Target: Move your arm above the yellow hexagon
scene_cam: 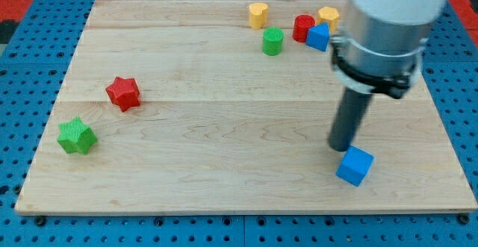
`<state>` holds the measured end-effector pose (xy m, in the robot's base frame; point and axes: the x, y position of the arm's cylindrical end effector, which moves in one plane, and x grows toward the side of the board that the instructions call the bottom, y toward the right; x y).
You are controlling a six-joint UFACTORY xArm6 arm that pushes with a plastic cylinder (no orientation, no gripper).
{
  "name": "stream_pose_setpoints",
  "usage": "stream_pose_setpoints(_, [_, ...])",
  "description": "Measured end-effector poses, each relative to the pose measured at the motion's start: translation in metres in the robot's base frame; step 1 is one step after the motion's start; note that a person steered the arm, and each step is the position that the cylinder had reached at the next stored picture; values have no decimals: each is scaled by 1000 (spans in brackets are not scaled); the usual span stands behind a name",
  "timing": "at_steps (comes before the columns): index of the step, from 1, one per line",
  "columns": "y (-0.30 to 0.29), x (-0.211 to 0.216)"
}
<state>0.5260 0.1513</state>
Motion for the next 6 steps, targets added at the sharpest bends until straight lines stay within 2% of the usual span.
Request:
stream_pose_setpoints(1, [-22, -50])
stream_pose_setpoints(3, [93, -230])
stream_pose_setpoints(4, [88, -303])
stream_pose_setpoints(5, [20, -287])
stream_pose_setpoints(6, [-12, -224])
